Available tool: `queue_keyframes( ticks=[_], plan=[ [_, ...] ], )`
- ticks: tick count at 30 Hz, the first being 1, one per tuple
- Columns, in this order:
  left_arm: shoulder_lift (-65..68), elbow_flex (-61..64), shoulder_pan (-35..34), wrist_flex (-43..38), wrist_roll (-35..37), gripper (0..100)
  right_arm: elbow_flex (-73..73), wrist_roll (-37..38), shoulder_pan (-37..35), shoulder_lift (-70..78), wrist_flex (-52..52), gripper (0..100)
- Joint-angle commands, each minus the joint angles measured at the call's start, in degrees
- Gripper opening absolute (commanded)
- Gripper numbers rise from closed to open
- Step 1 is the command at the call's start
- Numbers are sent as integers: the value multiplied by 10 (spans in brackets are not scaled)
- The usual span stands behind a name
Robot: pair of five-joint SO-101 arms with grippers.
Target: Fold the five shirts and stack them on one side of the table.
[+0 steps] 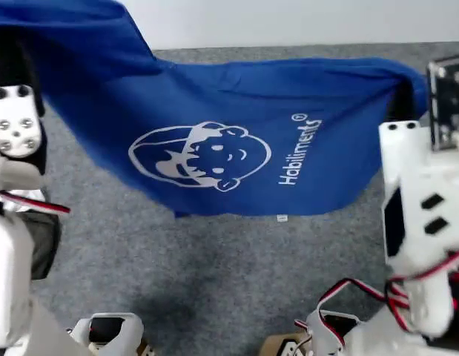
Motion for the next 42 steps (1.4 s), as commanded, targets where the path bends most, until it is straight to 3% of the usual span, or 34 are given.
queue_keyframes(
  ticks=[1, 11, 21, 27, 36, 42],
  plan=[
    [20, -79, 3, -19, -18, 2, -58, 7, 19, -11, -4, 10],
    [31, -142, 3, -19, -111, 2, -76, 7, 59, -3, -7, 10],
    [25, -99, 3, -18, -113, 2, -69, 7, 57, 0, 1, 10],
    [0, -102, 0, -11, -113, 2, -69, 51, 29, -36, 71, 11],
    [-68, -106, -2, 75, -113, 2, -68, 64, 13, -103, 95, 11],
    [-90, -102, -2, 77, -113, 2, -67, 64, 13, -122, 96, 11]
  ],
)
